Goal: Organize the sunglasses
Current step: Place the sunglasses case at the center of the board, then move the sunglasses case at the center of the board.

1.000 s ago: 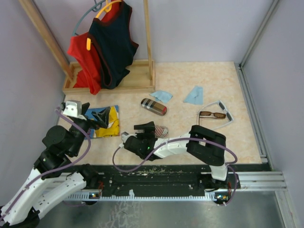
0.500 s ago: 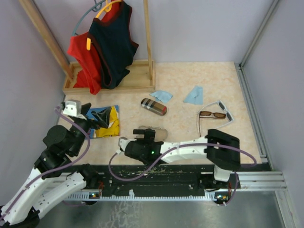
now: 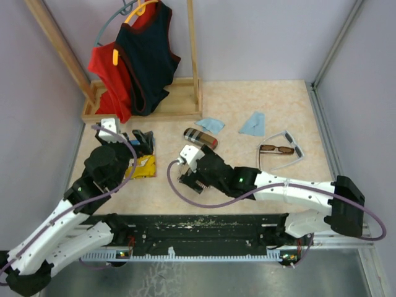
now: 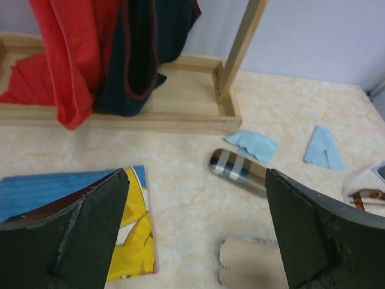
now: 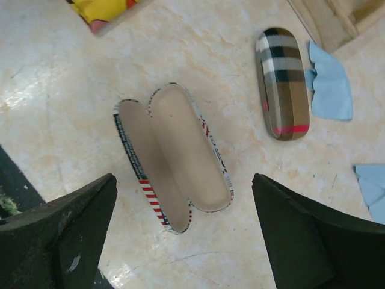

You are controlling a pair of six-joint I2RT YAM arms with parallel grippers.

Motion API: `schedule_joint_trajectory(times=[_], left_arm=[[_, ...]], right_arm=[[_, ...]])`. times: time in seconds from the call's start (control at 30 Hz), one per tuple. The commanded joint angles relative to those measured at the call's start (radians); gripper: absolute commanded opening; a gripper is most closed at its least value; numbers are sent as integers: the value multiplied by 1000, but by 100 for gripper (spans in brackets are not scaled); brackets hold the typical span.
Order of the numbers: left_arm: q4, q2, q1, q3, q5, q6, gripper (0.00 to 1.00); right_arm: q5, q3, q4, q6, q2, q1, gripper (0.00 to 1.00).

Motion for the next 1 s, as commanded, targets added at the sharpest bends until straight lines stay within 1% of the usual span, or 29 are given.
schedule_joint_trajectory(times=[0.0, 0.1, 0.17, 0.2, 0.27, 0.33, 0.37, 0.4, 0.47, 0.57, 0.7, 0.77, 0.83, 0.9, 0.97], left_arm=[[203, 130, -3, 124, -134, 113, 99], [296, 253, 2, 211, -150, 192, 99], [383, 333, 12, 259, -111, 233, 99], [401, 374, 18, 295, -91, 236, 99], [380, 452, 24, 375, -66, 219, 99], [351, 503, 25, 419, -70, 195, 99], [311, 515, 31, 438, -82, 162, 99], [271, 518, 36, 447, -98, 125, 99], [264, 490, 39, 421, -107, 85, 99], [292, 459, 45, 404, -87, 136, 99], [156, 465, 47, 489, -55, 206, 99], [87, 431, 47, 474, -34, 197, 99], [-3, 380, 47, 430, -23, 144, 100], [-115, 320, 47, 374, -9, 50, 100], [-157, 245, 47, 285, 72, 1, 100]], right_arm=[[-63, -16, 24, 90, -15, -67, 93], [-56, -16, 10, 100, -16, -93, 93], [-59, -24, 6, 111, -25, -116, 92], [-66, -29, 1, 118, -31, -128, 92], [-77, -42, -17, 121, -38, -146, 92], [-92, -58, -24, 104, -43, -166, 92], [-98, -61, -29, 96, -45, -177, 92], [-109, -61, -43, 88, -44, -190, 92], [-144, -66, -43, 78, -51, -227, 91], [-240, -88, -14, 60, -67, -297, 89], [-297, -75, -11, -22, -20, -324, 87], [-302, -42, -24, -55, 23, -325, 86], [-316, -22, -9, -81, 65, -327, 85], [-333, -6, 11, -105, 106, -330, 83], [-351, 13, 22, -132, 152, -336, 81]])
